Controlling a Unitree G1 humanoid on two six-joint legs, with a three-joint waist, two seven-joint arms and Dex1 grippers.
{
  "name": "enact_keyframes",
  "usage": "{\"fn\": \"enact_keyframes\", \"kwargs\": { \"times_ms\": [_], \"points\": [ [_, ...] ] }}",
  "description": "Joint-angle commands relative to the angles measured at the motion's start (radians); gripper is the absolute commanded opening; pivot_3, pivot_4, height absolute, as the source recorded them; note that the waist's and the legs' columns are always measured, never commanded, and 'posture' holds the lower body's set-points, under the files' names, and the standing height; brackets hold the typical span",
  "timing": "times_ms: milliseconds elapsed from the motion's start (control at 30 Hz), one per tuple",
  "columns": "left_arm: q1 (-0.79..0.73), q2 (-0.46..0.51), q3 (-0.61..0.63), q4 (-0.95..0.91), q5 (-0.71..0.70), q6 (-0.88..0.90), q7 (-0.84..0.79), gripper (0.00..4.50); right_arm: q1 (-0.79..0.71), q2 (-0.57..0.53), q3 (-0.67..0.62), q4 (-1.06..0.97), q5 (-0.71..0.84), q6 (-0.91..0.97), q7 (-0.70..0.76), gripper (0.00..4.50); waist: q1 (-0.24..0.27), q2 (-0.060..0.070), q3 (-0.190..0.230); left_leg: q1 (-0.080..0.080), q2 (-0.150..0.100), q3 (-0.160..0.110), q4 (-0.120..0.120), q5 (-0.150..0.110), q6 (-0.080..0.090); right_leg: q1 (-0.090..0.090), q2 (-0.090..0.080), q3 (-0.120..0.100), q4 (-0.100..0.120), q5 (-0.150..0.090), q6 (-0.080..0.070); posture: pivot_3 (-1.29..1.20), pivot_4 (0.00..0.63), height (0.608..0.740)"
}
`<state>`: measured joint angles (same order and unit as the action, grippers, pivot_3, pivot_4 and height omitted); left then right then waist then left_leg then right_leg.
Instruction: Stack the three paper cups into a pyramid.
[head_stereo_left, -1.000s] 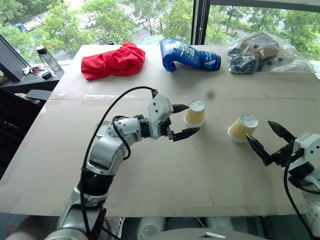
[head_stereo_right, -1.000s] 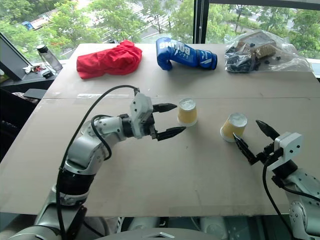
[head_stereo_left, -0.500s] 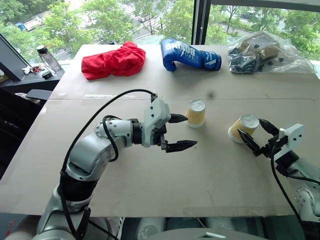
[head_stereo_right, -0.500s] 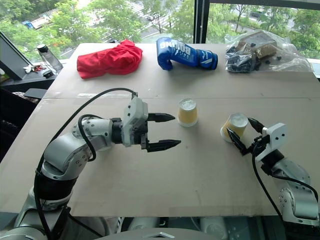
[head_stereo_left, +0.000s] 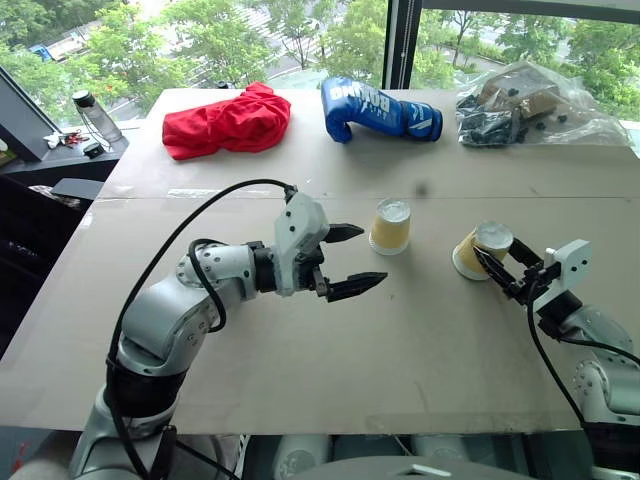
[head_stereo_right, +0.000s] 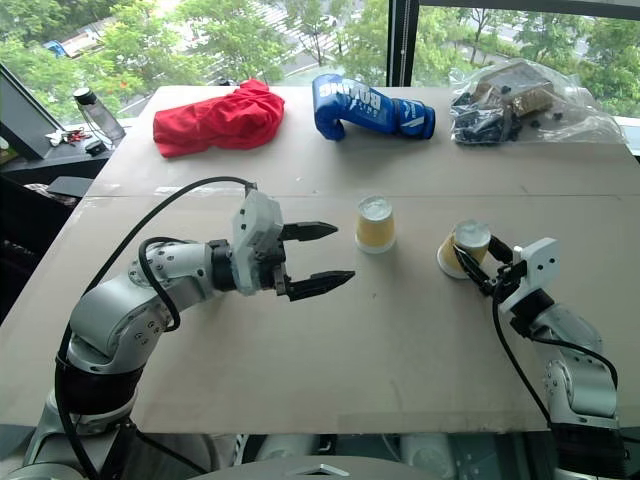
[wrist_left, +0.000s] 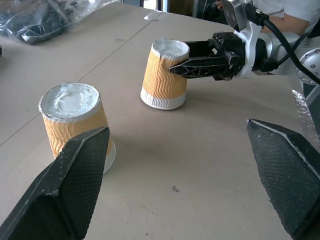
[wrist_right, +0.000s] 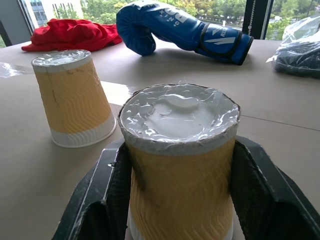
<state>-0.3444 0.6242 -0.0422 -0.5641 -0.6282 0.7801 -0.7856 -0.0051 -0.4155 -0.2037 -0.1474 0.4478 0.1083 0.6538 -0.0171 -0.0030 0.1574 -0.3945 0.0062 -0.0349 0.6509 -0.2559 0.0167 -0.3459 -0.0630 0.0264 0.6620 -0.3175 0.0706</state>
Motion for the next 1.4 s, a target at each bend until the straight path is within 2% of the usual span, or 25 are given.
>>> {"fn": "enact_keyframes", "kwargs": {
  "times_ms": [33,300,667,700,767,800,867,1033,1200,1300,1400],
  "points": [
    [0.047,0.018,0.041,-0.076,-0.026,0.011,0.03,4.5,-0.047,-0.014,0.031,-0.032,-0.014,-0.005,0.022,1.98,-0.001,0.0,0.0,0.0,0.0,0.0,0.0,0.0,0.0,0.0,0.0,0.0,0.0,0.0,0.0,0.0,0.15,0.74],
    [0.156,-0.006,0.101,-0.128,-0.01,0.0,0.15,4.5,-0.214,0.023,0.145,0.098,-0.096,-0.018,0.029,1.98,0.004,0.0,0.0,0.0,0.0,0.0,0.0,0.0,0.0,-0.001,0.0,0.0,0.001,0.0,0.0,0.0,0.15,0.74],
    [0.217,-0.006,0.121,-0.174,-0.019,-0.001,0.224,4.5,-0.316,0.054,0.174,0.236,-0.135,-0.054,0.039,1.98,0.002,0.0,0.0,-0.001,0.0,0.0,0.0,0.001,-0.001,-0.002,0.0,0.0,0.001,0.0,0.0,0.0,0.15,0.74],
    [0.22,-0.01,0.122,-0.177,-0.02,-0.002,0.231,4.5,-0.317,0.055,0.172,0.232,-0.124,-0.042,0.044,2.77,0.002,0.0,0.0,-0.001,0.0,0.0,0.0,0.001,-0.001,-0.002,0.0,0.0,0.001,0.0,0.0,0.0,0.15,0.74],
    [0.226,-0.015,0.122,-0.183,-0.022,-0.004,0.241,4.5,-0.319,0.055,0.168,0.227,-0.118,-0.035,0.041,3.13,0.002,0.0,0.0,-0.001,0.0,0.0,0.0,0.001,-0.001,-0.002,0.0,0.0,0.001,0.0,0.0,0.0,0.15,0.74],
    [0.231,-0.016,0.122,-0.185,-0.021,-0.008,0.243,4.5,-0.321,0.053,0.164,0.224,-0.118,-0.031,0.037,3.77,0.002,0.0,0.0,-0.001,0.0,0.0,0.0,0.0,-0.001,-0.002,0.0,0.0,0.001,0.0,0.0,0.0,0.15,0.74],
    [0.246,-0.013,0.122,-0.185,-0.006,-0.025,0.243,4.5,-0.325,0.05,0.156,0.214,-0.113,-0.024,0.033,4.46,0.002,0.0,0.0,-0.001,0.0,0.0,0.0,0.0,-0.001,-0.002,0.0,0.0,0.001,0.0,0.0,0.0,0.15,0.74],
    [0.309,-0.048,0.158,-0.213,0.05,-0.133,0.286,4.5,-0.295,0.01,0.117,0.161,-0.063,-0.022,0.085,4.46,0.003,0.0,0.001,-0.001,0.0,0.0,-0.001,0.0,-0.001,-0.003,0.0,0.0,0.001,0.0,0.0,0.0,0.15,0.74],
    [0.441,-0.199,0.227,-0.302,0.102,-0.243,0.439,4.5,-0.259,-0.144,0.076,0.171,-0.002,-0.057,0.301,4.46,0.006,-0.001,0.001,-0.003,0.0,0.0,-0.001,0.0,0.0,-0.002,-0.003,0.0,-0.002,0.0,0.0,0.0,0.15,0.74],
    [0.525,-0.244,0.243,-0.329,0.241,-0.321,0.529,4.5,-0.263,-0.2,0.029,0.172,0.057,-0.046,0.375,4.46,0.003,-0.001,0.001,-0.002,0.0,0.001,-0.001,0.0,0.0,-0.001,-0.003,0.001,-0.001,0.0,0.0,0.0,0.15,0.74],
    [0.611,-0.302,0.225,-0.344,0.386,-0.401,0.622,4.5,-0.194,-0.243,-0.011,0.103,0.161,-0.033,0.512,4.46,0.006,-0.001,0.001,-0.001,0.0,0.001,-0.001,0.0,0.0,-0.001,-0.003,0.003,-0.001,0.0,0.0,0.0,0.15,0.74]
  ]
}}
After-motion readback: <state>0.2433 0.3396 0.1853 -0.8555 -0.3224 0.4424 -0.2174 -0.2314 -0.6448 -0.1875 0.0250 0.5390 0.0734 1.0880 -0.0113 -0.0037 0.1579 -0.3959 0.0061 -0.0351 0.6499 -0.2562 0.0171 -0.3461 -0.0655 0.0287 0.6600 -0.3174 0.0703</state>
